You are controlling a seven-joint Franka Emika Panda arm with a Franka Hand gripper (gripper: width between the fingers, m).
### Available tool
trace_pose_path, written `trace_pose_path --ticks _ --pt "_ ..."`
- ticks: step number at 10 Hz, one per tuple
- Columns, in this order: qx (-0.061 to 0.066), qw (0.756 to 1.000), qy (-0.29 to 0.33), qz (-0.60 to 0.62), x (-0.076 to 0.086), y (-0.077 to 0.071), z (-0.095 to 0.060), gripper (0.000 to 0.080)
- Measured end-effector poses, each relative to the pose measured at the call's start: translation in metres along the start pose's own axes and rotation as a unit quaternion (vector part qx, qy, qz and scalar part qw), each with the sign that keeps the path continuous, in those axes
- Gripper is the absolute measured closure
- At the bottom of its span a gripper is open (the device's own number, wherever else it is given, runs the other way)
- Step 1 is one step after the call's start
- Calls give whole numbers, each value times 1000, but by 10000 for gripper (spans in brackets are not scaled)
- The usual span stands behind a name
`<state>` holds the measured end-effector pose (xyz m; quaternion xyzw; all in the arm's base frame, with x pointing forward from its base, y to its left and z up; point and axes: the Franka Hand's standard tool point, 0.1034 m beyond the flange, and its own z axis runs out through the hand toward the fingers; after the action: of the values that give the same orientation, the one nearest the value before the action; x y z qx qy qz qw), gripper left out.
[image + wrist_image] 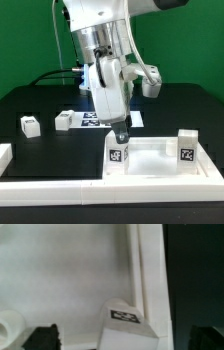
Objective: Assemble square table
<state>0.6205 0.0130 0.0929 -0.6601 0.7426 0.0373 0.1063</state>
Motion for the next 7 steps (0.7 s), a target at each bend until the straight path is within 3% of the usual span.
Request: trace_pose_path --ticks 2,3,5,6,7 --pt "-2 1000 -3 -6 -11 6 -2 151" --pt "-4 1000 0 -11 -19 21 0 151" --pt "-28 999 6 -18 -33 54 17 151" --pt "-37 999 7 -18 -39 62 23 151" --pt "-36 999 7 -19 -39 61 23 151"
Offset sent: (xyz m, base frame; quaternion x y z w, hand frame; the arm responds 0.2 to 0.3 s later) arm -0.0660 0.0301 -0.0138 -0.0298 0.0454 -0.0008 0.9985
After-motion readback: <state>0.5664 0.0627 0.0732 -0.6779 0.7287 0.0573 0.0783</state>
